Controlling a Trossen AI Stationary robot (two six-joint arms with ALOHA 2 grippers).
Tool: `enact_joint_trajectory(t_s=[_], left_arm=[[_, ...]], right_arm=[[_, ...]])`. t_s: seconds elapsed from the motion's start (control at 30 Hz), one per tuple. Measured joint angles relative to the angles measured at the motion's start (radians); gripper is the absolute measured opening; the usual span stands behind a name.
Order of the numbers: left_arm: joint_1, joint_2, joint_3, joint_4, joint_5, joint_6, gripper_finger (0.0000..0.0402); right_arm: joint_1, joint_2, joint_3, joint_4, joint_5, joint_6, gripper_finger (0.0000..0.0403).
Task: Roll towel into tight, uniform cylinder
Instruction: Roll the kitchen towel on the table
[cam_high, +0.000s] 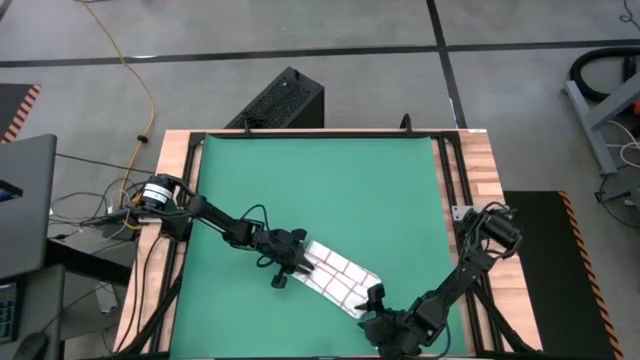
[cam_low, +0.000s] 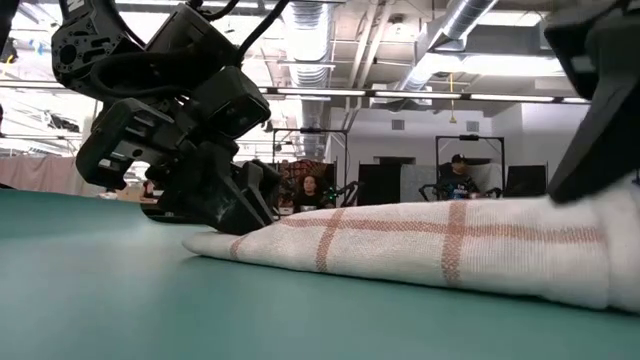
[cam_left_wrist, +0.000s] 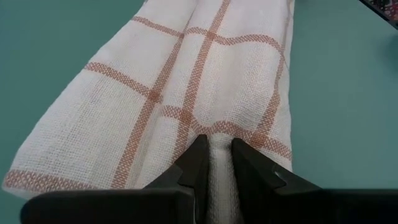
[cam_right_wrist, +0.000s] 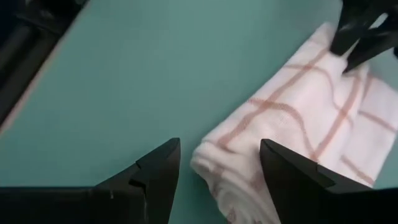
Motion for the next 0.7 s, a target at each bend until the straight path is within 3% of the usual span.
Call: enact_joint_trajectory(t_s=[0.33,0.47,0.7], left_arm=[[0.000,0.000,0.000,0.000,0.006,-0.027,0.0056],[0.000,0.000,0.000,-0.001,0.009,-0.037,0.0056],[-0.001,0.000,0.000,-0.001,0.024,-0.037,0.0056]], right_arm=[[0.002,0.050,0.003,-0.005,0.053,0.002,0.0245],[0.018,0.041,0.014,-0.084,0.103,0.005,0.0245],[0.008,0.051,0.019,-0.209,0.086,0.071,0.0245]])
